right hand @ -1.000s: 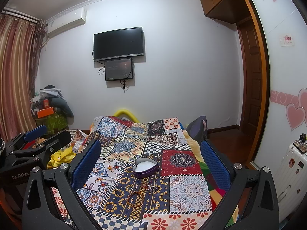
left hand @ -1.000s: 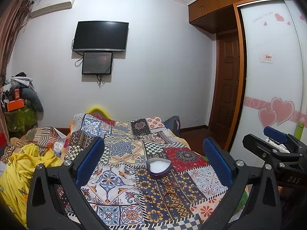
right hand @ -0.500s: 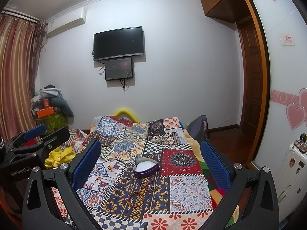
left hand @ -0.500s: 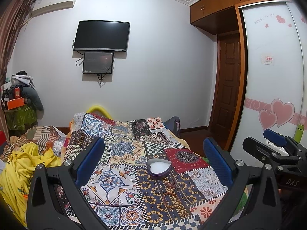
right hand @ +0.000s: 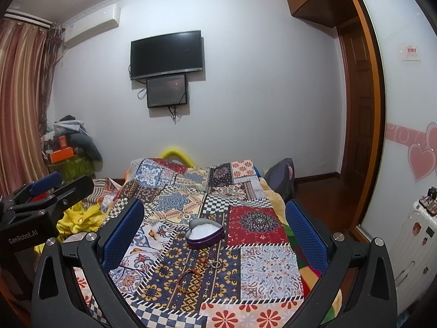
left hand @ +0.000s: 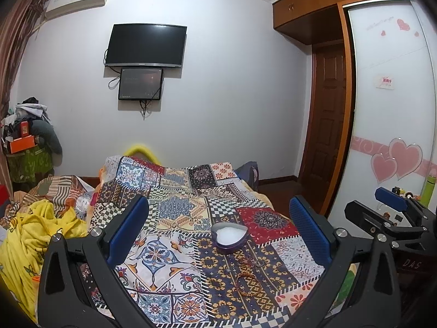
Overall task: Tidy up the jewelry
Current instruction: 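Move the right gripper down toward the jewelry pile beside the tin, then grasp a silver ring from the pile with the right gripper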
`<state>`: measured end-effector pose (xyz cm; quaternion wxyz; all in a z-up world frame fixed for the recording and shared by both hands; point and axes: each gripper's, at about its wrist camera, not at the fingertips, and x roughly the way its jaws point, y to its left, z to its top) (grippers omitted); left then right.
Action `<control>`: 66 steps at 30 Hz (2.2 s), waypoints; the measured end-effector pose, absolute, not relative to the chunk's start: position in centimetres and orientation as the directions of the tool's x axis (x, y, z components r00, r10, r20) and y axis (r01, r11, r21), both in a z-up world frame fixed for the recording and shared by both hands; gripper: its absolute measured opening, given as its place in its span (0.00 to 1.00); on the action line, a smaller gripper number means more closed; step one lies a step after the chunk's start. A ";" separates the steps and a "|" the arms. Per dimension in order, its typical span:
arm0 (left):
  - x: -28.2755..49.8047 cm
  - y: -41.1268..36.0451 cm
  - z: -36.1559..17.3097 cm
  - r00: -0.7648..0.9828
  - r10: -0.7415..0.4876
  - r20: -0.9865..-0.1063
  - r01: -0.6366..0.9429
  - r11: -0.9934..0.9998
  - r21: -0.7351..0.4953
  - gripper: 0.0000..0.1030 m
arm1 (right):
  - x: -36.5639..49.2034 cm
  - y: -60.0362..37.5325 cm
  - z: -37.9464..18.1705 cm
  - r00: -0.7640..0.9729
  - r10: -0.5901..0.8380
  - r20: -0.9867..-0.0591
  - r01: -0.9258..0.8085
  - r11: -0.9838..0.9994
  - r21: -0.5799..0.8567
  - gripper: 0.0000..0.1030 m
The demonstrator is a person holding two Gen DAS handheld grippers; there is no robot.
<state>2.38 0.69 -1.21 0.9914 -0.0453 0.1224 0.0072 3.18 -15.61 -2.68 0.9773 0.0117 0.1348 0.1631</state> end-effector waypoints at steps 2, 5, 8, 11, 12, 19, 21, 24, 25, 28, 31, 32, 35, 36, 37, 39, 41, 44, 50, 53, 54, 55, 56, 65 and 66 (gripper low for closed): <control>3.1 0.9 -1.6 0.966 0.001 -0.260 -0.025 0.996 -0.091 1.00 | 3.7 -15.6 -3.1 0.906 0.318 -0.278 -0.312 0.948 0.066 1.00; 4.6 1.5 -2.6 0.955 0.000 -0.297 -0.032 0.994 -0.104 1.00 | 4.8 -15.6 -4.1 0.900 0.305 -0.311 -0.302 0.951 0.060 1.00; 6.2 2.1 -3.8 0.939 0.010 -0.344 -0.052 0.992 -0.111 1.00 | 6.0 -15.5 -5.3 0.889 0.290 -0.354 -0.291 0.955 0.051 1.00; 7.7 2.5 -5.2 0.924 0.040 -0.381 -0.082 0.992 -0.093 1.00 | 7.5 -15.5 -6.6 0.874 0.270 -0.404 -0.278 0.960 0.039 1.00; 8.3 2.7 -5.8 0.916 0.053 -0.397 -0.094 0.992 -0.085 1.00 | 8.0 -15.6 -7.1 0.868 0.264 -0.421 -0.275 0.961 0.036 1.00; 12.4 4.4 -10.5 0.837 0.054 -0.545 -0.119 0.989 -0.085 0.85 | 11.5 -15.3 -11.4 0.800 0.224 -0.556 -0.264 0.964 0.008 1.00; 13.5 4.7 -12.0 0.807 0.033 -0.589 -0.110 0.989 -0.096 0.83 | 12.4 -15.3 -12.6 0.774 0.231 -0.589 -0.276 0.961 0.015 0.99; 14.8 4.9 -14.0 0.761 -0.009 -0.648 -0.081 0.991 -0.108 0.76 | 13.4 -15.1 -14.2 0.745 0.242 -0.622 -0.291 0.956 0.023 0.99; 15.1 5.0 -14.5 0.749 -0.023 -0.662 -0.071 0.991 -0.115 0.74 | 13.7 -15.1 -14.6 0.733 0.249 -0.633 -0.301 0.953 0.026 0.98; 16.3 4.6 -16.2 0.694 -0.091 -0.714 -0.019 0.989 -0.145 0.65 | 14.4 -14.8 -15.7 0.701 0.275 -0.658 -0.328 0.944 0.045 0.88; 17.0 3.9 -17.3 0.655 -0.121 -0.746 0.018 0.989 -0.144 0.59 | 15.3 -14.2 -16.6 0.670 0.301 -0.678 -0.357 0.932 0.061 0.78; 17.3 3.6 -17.7 0.641 -0.134 -0.756 0.033 0.989 -0.147 0.58 | 15.5 -14.1 -16.8 0.658 0.314 -0.685 -0.372 0.926 0.067 0.74; 18.2 2.8 -18.5 0.607 -0.166 -0.777 0.075 0.986 -0.152 0.52 | 16.2 -13.6 -17.3 0.627 0.347 -0.697 -0.411 0.908 0.083 0.63; 18.5 2.4 -18.7 0.596 -0.174 -0.784 0.089 0.985 -0.151 0.48 | 16.4 -13.4 -17.4 0.618 0.358 -0.700 -0.423 0.902 0.088 0.60; 18.7 2.3 -18.9 0.588 -0.183 -0.788 0.101 0.983 -0.153 0.46 | 16.7 -13.2 -17.7 0.605 0.367 -0.706 -0.437 0.895 0.090 0.58; 19.3 1.8 -19.3 0.566 -0.207 -0.798 0.129 0.978 -0.162 0.45 | 17.1 -12.7 -18.1 0.589 0.373 -0.717 -0.455 0.886 0.087 0.50; 19.6 1.3 -19.5 0.553 -0.221 -0.803 0.153 0.975 -0.163 0.44 | 17.5 -12.4 -18.5 0.575 0.377 -0.726 -0.471 0.878 0.083 0.45; 20.3 0.7 -19.9 0.536 -0.232 -0.811 0.185 0.970 -0.155 0.42 | 18.0 -12.1 -18.8 0.559 0.388 -0.733 -0.486 0.869 0.089 0.42; 21.6 0.0 -21.2 0.493 -0.253 -0.832 0.220 0.962 -0.162 0.30 | 18.9 -11.6 -19.4 0.541 0.390 -0.745 -0.505 0.859 0.083 0.38; 21.7 -0.1 -21.5 0.495 -0.258 -0.830 0.228 0.960 -0.163 0.29 | 19.3 -11.3 -19.5 0.537 0.392 -0.747 -0.512 0.855 0.080 0.36; 21.7 -0.2 -21.5 0.496 -0.263 -0.828 0.233 0.958 -0.165 0.26 | 19.4 -11.2 -19.6 0.536 0.391 -0.748 -0.515 0.854 0.078 0.33; 21.6 -0.3 -21.5 0.496 -0.266 -0.826 0.237 0.957 -0.166 0.24 | 19.5 -11.0 -19.7 0.533 0.392 -0.750 -0.520 0.851 0.075 0.32; 21.7 -0.4 -21.6 0.496 -0.267 -0.826 0.241 0.956 -0.165 0.19 | 19.6 -10.9 -19.8 0.531 0.391 -0.752 -0.524 0.849 0.072 0.28; 21.4 -0.8 -21.4 0.513 -0.264 -0.817 0.251 0.956 -0.151 0.09 | 19.6 -11.0 -19.8 0.518 0.411 -0.750 -0.532 0.841 0.094 0.22; 21.4 -0.8 -21.2 0.517 -0.263 -0.815 0.248 0.957 -0.151 0.09 | 19.6 -11.1 -19.7 0.517 0.416 -0.748 -0.532 0.841 0.100 0.12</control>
